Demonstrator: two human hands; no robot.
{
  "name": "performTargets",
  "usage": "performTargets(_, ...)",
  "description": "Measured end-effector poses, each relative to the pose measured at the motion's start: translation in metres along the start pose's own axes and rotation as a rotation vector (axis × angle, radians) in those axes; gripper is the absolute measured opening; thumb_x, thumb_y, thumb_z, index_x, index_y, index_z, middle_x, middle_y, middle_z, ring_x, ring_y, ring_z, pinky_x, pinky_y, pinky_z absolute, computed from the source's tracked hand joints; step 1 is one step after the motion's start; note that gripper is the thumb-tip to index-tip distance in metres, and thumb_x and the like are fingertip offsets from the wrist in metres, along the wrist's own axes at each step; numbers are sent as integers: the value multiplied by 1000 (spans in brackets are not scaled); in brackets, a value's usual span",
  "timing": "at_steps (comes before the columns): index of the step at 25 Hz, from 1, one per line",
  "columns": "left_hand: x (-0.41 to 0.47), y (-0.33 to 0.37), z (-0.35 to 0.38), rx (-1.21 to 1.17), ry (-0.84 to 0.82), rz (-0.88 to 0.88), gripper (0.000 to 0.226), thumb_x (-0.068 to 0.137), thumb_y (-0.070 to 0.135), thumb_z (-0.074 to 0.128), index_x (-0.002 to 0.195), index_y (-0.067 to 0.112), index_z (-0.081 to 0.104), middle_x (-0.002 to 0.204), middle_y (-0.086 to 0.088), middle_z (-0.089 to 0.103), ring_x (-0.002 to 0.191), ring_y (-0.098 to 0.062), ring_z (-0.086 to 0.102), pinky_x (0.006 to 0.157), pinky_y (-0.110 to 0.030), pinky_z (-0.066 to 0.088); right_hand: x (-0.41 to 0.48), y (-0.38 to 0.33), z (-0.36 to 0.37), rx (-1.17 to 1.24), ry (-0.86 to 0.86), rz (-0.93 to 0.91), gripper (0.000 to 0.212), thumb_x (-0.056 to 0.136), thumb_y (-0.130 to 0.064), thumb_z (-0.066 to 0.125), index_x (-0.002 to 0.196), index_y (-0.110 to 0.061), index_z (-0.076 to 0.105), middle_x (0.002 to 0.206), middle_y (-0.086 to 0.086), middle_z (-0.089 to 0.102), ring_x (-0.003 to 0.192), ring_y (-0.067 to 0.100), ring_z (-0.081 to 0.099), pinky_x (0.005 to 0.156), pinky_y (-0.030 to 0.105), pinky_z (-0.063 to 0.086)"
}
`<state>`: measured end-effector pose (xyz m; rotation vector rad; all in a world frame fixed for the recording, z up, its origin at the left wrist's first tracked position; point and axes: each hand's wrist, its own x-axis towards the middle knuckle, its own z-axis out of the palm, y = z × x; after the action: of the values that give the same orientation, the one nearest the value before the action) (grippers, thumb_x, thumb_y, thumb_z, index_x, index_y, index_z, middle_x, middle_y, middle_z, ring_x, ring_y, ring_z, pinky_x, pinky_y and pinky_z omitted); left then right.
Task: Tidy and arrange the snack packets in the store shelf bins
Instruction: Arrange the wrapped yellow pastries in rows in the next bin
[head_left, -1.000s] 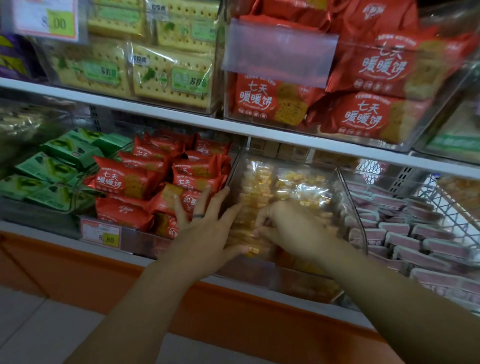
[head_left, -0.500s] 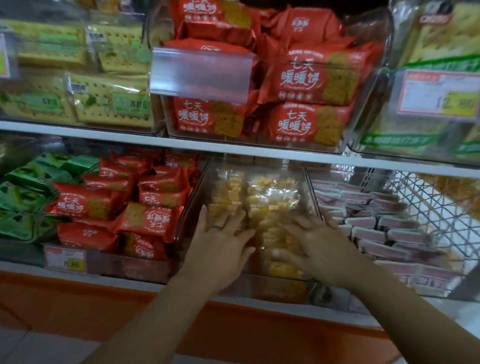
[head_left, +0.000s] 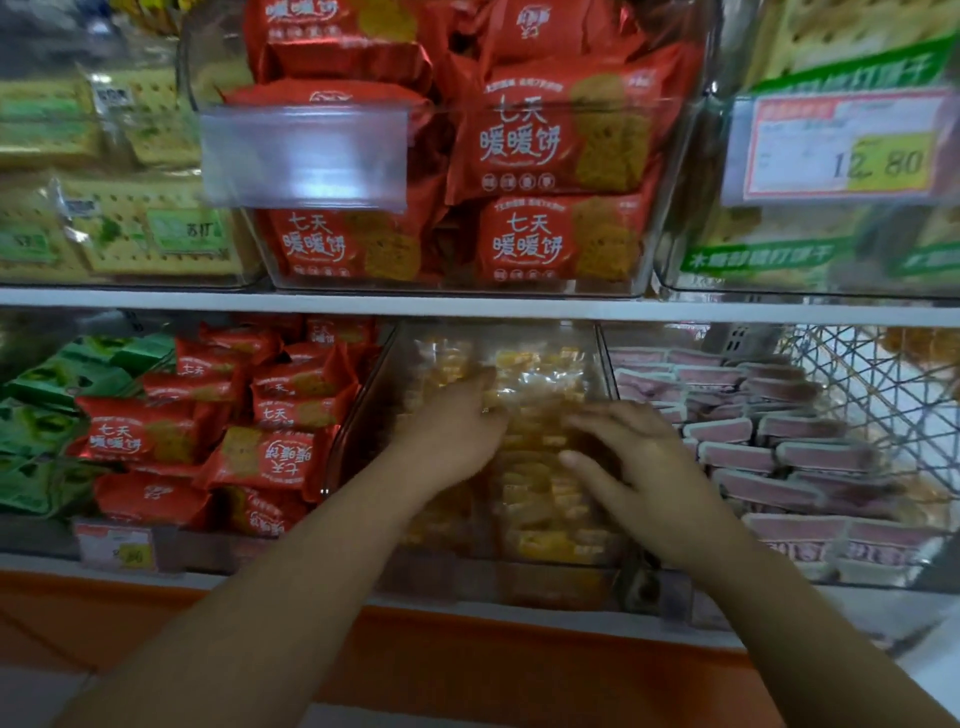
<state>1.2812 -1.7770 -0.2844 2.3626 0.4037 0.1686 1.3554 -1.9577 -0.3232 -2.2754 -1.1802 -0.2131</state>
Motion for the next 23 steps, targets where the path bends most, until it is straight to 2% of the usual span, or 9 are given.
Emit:
performTargets(1, 11, 5, 7, -8, -38, -48, 51, 97, 26, 44, 146, 21, 30, 145, -3, 41, 111, -14, 53, 90, -23, 40, 1, 6, 0, 79, 99, 71, 48, 89, -51, 48, 127, -23, 55, 129, -3, 51, 123, 16, 41, 107, 35, 32)
performTargets(3, 27, 6, 29, 47, -118, -86, 48, 98, 30, 40, 145, 19, 33, 150, -6, 33, 133, -24, 34, 106, -28, 30, 0, 18, 2, 171, 163, 174, 39, 89, -35, 57, 126, -20, 57, 130, -1, 50, 124, 18, 43, 103, 33, 38)
performTargets(5, 41, 12, 46, 96, -141, -183, 57, 95, 41, 41, 147, 21, 27, 155, -8, 17, 142, -32, 13, 115, -42, 18, -3, 26, 5, 226, 137, 219, 37, 89, -32, 56, 124, -20, 58, 129, 0, 50, 120, 17, 46, 98, 28, 40)
performTargets(7, 46, 9, 55, 102, -119, -260, 68, 91, 48, 46, 148, 23, 20, 156, -8, 9, 143, -33, 9, 115, -45, 17, -3, 28, 7, 299, 126, 246, 36, 90, -32, 55, 124, -21, 58, 127, -3, 50, 110, 10, 50, 90, 20, 40)
performTargets(11, 43, 8, 57, 101, -145, -224, 70, 87, 53, 53, 146, 28, 25, 156, -5, 10, 140, -32, 21, 112, -42, 27, -2, 29, 8, 307, 136, 246, 36, 90, -34, 53, 124, -23, 58, 126, -6, 50, 85, 2, 51, 79, 12, 40)
performTargets(14, 39, 5, 55, -55, -112, -190, 72, 85, 48, 59, 146, 30, 24, 152, -2, 16, 134, -26, 33, 105, -34, 33, -2, 27, 8, 309, 128, 250, 36, 91, -34, 53, 125, -24, 57, 126, -7, 49, 87, 1, 48, 78, 9, 38)
performTargets(17, 35, 2, 54, -366, -84, -212, 61, 85, 46, 61, 137, 26, 38, 135, 4, 47, 119, -18, 49, 102, -35, 41, -2, 25, 7, 337, 139, 257, 35, 91, -32, 53, 125, -23, 56, 126, -5, 48, 98, 5, 47, 86, 18, 39)
performTargets(21, 30, 3, 57, -499, -190, -431, 59, 81, 58, 59, 129, 24, 51, 122, 0, 60, 100, -18, 58, 78, -29, 47, -3, 26, 6, 349, 142, 251, 33, 92, -31, 52, 124, -23, 56, 121, -8, 47, 101, 5, 46, 80, 11, 36)
performTargets(23, 32, 3, 59, -490, -237, -464, 73, 67, 69, 64, 126, 26, 55, 122, -1, 61, 104, -19, 58, 87, -34, 48, -3, 26, 6, 342, 135, 249, 32, 92, -30, 52, 124, -24, 56, 117, -10, 46, 100, 4, 46, 76, 5, 33)
